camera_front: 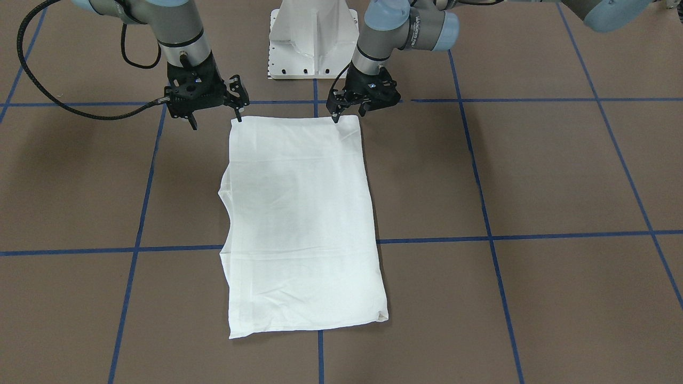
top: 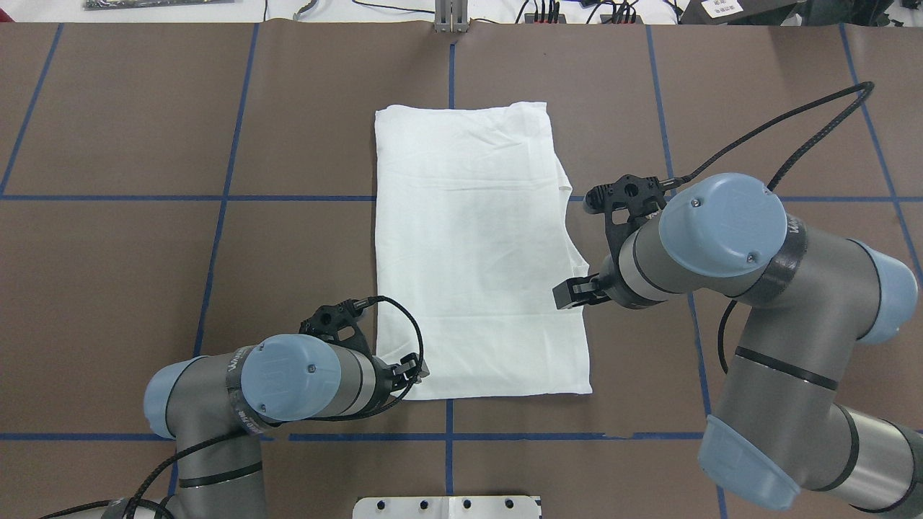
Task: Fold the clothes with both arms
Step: 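Move both grippers to the shirt's side edges nearest the robot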
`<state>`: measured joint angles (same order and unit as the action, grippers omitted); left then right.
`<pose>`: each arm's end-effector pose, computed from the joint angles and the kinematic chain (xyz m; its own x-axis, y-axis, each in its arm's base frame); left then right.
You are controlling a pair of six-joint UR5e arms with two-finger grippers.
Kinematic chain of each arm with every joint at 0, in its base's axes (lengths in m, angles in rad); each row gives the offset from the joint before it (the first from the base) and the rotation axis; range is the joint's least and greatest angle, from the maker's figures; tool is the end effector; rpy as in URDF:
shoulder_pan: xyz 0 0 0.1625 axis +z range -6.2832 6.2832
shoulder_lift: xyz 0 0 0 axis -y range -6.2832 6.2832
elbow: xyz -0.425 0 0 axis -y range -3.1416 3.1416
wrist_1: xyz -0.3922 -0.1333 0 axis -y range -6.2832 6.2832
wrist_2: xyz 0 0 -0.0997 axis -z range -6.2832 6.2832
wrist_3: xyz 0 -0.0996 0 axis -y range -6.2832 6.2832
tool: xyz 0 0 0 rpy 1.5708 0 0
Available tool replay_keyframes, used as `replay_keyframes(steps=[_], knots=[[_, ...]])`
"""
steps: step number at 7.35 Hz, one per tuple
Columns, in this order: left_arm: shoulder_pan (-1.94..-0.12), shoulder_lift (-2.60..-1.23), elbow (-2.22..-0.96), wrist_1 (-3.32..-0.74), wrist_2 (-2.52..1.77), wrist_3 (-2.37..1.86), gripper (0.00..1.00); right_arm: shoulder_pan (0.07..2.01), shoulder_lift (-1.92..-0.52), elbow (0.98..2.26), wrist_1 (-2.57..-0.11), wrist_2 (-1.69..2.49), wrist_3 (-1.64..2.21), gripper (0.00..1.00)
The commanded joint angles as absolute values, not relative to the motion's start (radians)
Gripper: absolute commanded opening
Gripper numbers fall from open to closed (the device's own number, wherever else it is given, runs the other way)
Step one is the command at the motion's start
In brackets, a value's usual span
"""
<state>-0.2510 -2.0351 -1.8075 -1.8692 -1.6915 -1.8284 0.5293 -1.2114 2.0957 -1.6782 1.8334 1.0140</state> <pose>0.5773 -0.2733 0.2592 0.4687 -0.3813 -0.7968 0.2770 0.9200 -0.2773 -0.4089 -0.3637 0.2557 0.6972 -0.1834 0.6930 0.0447 0.9760 0.2133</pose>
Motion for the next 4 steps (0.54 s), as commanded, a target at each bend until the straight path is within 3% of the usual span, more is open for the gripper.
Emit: replay_keyframes(steps=[1,4], knots=[[-0.256,-2.037,-1.804,-1.867,-1.690,-1.827,0.74,0.529,-1.210,2.095,-1.678,1.833,1.014,1.00],[-0.291,-2.037,-1.804,-1.865,-1.692,-1.822,0.72,0.529,-1.212,2.092,-1.678,1.833,1.014,1.00]])
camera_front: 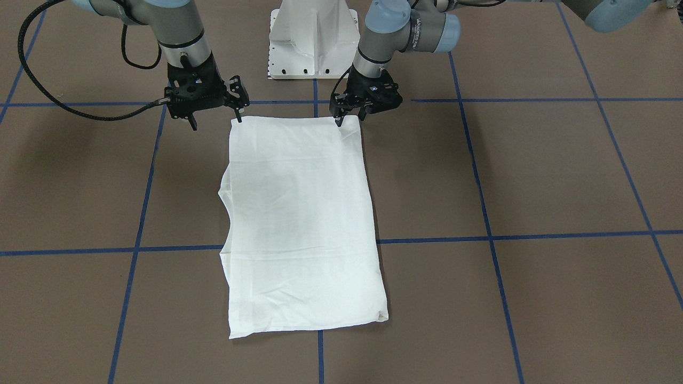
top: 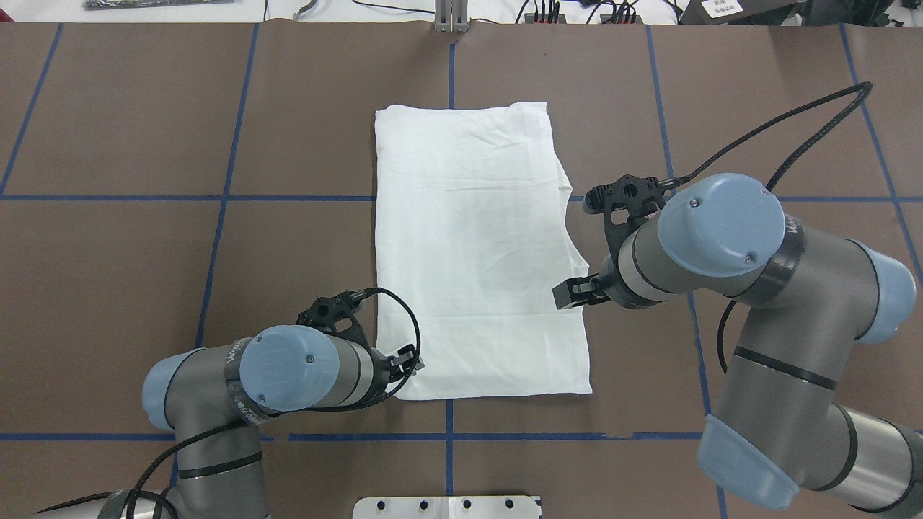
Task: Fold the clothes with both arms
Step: 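Lower the left gripper onto the shirt edge while the right gripper moves nearer the robot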
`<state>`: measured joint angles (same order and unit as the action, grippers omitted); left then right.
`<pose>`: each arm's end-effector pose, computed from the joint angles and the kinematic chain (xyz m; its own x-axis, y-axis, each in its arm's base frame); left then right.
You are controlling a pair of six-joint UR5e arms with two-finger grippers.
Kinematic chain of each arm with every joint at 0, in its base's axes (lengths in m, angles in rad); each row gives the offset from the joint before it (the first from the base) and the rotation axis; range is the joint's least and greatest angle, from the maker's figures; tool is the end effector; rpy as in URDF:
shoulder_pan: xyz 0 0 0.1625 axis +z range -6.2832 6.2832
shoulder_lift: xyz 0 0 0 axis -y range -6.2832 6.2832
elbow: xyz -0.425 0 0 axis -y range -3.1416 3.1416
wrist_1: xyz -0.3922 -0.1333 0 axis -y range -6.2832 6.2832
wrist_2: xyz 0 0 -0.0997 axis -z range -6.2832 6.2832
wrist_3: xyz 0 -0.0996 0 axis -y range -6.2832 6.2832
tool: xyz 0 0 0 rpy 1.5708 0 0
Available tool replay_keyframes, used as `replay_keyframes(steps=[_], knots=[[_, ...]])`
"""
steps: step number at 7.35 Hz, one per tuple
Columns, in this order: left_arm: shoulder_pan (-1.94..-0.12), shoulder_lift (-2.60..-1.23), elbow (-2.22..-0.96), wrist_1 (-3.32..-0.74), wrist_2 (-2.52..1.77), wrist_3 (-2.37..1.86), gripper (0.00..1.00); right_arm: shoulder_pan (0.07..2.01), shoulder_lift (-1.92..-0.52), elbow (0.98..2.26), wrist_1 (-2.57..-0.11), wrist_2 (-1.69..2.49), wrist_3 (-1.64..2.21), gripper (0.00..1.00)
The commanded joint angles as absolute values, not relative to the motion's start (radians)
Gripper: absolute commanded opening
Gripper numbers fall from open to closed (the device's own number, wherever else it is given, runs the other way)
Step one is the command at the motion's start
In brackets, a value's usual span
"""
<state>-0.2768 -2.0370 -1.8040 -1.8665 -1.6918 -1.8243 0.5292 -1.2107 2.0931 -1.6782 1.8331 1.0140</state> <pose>0.5713 -0.2884 0.2599 0.4633 -0.3904 -0.7955 0.2997 0.9139 -0.2740 -0.4097 -0.3641 0.2563 0.6984 -0.1828 0.6919 0.0449 0.9761 0.2125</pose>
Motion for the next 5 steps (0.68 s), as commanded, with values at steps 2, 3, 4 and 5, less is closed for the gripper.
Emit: replay_keyframes(steps=[2,3,4,5], knots=[[-0.296,-2.037,-1.795,-1.862,-1.693,-1.818,0.72,0.529,-1.212,2.091,-1.678,1.835,1.012,1.00],[-0.293,-2.040,-1.790,-1.864,-1.697,-1.818,0.72,0.529,-1.212,2.088,-1.678,1.833,1.012,1.00],[-0.290,-2.042,-1.787,-1.864,-1.698,-1.818,0.72,0.529,-1.212,2.088,-1.678,1.833,1.012,1.00],[-0.288,-2.043,-1.789,-1.862,-1.698,-1.819,0.72,0.529,-1.212,2.088,-1.678,1.833,1.012,1.00]])
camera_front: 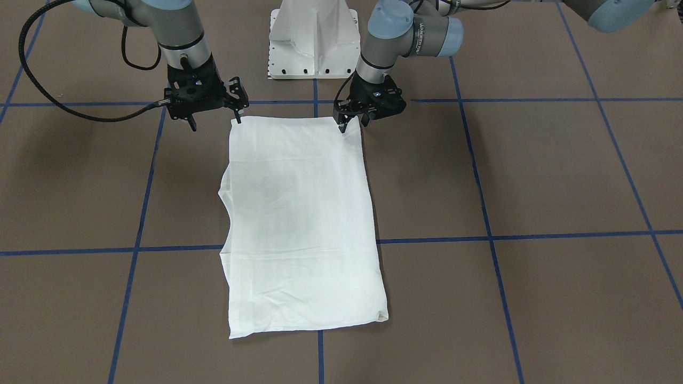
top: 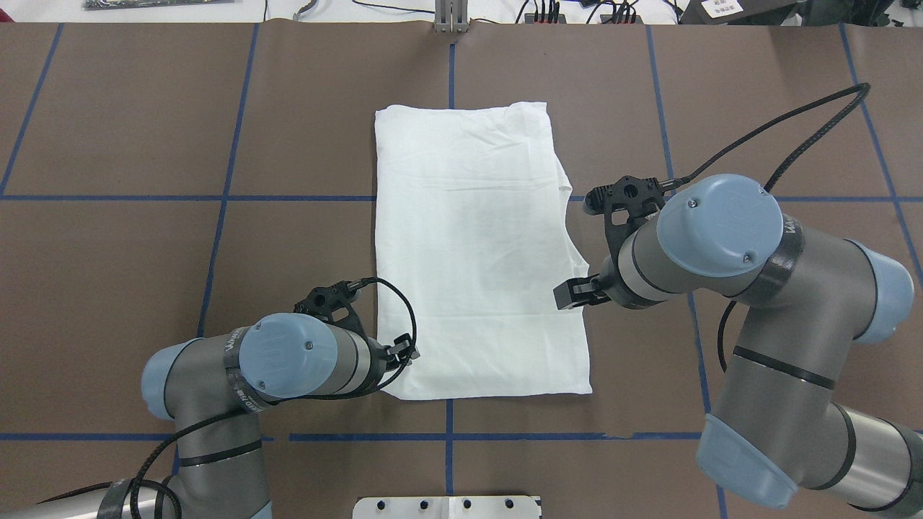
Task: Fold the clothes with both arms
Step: 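Lower the left gripper onto the shirt edge while the right gripper moves nearer the robot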
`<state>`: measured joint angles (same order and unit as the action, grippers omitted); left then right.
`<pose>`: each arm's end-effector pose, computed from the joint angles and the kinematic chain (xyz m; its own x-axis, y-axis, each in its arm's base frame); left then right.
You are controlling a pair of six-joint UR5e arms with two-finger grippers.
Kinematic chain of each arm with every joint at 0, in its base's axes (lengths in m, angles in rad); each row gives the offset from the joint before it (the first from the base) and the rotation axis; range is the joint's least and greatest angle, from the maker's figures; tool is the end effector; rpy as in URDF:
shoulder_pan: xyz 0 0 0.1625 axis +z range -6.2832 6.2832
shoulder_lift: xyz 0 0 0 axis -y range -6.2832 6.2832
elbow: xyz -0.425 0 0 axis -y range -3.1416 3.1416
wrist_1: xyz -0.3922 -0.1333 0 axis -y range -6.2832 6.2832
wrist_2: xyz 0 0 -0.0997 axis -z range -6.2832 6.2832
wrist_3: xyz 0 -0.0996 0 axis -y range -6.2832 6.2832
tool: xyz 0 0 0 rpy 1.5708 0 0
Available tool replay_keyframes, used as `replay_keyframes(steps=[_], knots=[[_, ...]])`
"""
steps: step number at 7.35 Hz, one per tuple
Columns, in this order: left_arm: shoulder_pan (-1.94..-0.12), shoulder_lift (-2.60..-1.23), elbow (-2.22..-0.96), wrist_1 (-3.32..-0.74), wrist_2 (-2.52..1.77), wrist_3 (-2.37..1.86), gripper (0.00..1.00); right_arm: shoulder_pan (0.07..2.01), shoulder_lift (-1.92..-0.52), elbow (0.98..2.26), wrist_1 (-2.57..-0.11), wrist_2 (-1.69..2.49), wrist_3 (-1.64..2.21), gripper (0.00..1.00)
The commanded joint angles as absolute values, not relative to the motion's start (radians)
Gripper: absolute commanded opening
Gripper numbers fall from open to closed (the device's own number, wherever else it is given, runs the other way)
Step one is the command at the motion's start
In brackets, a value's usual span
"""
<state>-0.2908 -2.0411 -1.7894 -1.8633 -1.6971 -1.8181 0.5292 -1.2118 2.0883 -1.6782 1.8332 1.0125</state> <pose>0.5717 -0.2971 0.2641 0.4712 -0.3945 -0.7889 0.3089 0.9116 -0.2714 -0.4108 -0.3648 0.2588 0.7019 -0.1822 0.6886 0.0471 0.9765 0.2103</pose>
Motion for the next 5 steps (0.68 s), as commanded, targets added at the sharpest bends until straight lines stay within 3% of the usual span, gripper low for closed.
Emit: replay_keyframes(steps=[1,5], knots=[[-0.287,-2.046,-1.789,-1.862,-1.701,-1.821,0.72,0.529,-1.212,2.086,-1.678,1.835,1.012,1.00],[-0.284,-2.046,-1.787,-1.862,-1.703,-1.821,0.67,0.531,-1.213,2.088,-1.678,1.835,1.012,1.00]])
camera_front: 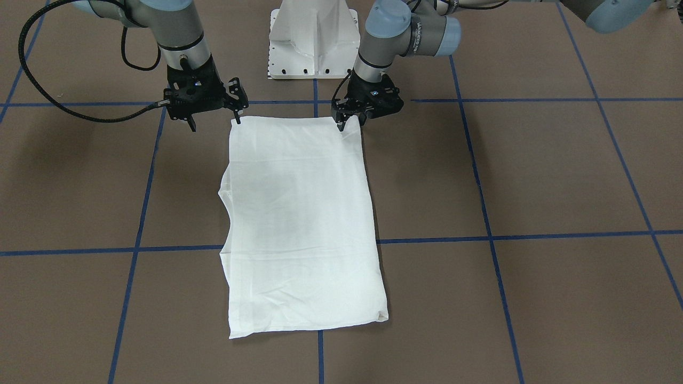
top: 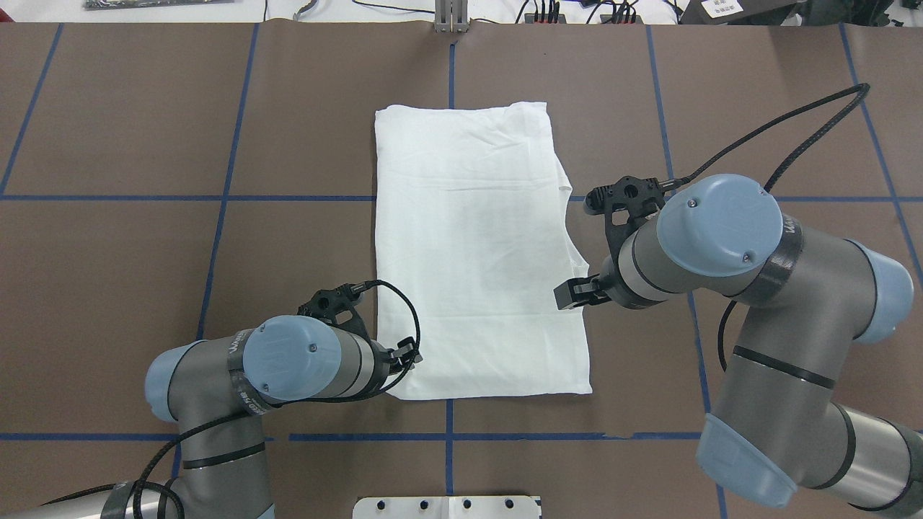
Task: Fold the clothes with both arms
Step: 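Lower the left gripper onto the shirt edge while the right gripper moves nearer the robot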
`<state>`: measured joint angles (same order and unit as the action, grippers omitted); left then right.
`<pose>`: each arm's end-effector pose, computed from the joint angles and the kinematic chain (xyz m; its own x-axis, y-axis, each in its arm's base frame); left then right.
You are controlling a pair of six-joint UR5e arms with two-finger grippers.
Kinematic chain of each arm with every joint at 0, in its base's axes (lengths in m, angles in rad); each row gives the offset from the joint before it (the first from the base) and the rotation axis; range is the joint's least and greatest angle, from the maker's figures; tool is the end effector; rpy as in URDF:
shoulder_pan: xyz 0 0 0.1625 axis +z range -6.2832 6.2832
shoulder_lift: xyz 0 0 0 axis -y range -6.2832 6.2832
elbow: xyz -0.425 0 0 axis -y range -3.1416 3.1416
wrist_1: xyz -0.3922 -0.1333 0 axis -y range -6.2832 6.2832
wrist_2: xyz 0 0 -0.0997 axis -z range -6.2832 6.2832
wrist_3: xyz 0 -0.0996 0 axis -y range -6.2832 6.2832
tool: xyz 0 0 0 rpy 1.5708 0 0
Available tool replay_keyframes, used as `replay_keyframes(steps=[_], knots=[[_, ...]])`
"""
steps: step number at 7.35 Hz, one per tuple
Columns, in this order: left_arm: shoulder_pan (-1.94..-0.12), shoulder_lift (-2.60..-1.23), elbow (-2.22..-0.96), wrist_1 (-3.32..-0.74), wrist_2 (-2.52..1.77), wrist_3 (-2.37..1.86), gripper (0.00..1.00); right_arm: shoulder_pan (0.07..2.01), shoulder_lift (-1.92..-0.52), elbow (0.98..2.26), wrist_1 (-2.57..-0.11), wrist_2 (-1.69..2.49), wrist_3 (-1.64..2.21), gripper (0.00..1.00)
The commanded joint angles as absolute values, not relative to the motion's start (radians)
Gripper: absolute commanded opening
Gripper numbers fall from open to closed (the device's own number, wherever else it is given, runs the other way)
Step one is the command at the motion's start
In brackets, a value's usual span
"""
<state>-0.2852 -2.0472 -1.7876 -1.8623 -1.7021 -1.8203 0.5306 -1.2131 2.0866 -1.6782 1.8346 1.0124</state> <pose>0.5745 -0.2938 0.2611 0.4713 -0.3933 -0.7894 0.2999 0.9132 -0.2759 -0.4107 -0.3654 0.2601 0.7034 -0.1804 0.6876 0.0472 0.9770 0.2080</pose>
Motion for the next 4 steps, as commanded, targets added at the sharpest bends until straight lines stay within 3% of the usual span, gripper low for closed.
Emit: replay_keyframes(steps=[1,3,4], knots=[[-0.284,-2.046,-1.787,-1.862,-1.703,-1.821,0.67,0.531,-1.213,2.086,-1.680,1.835,1.012,1.00],[-0.278,-2.048,-1.789,-1.862,-1.703,-1.824,0.64,0.531,-1.213,2.086,-1.680,1.835,1.012,1.00],[-0.278,-2.046,-1.787,-1.862,-1.703,-1.824,0.44,0.531,-1.213,2.086,-1.680,1.835,1.012,1.00]])
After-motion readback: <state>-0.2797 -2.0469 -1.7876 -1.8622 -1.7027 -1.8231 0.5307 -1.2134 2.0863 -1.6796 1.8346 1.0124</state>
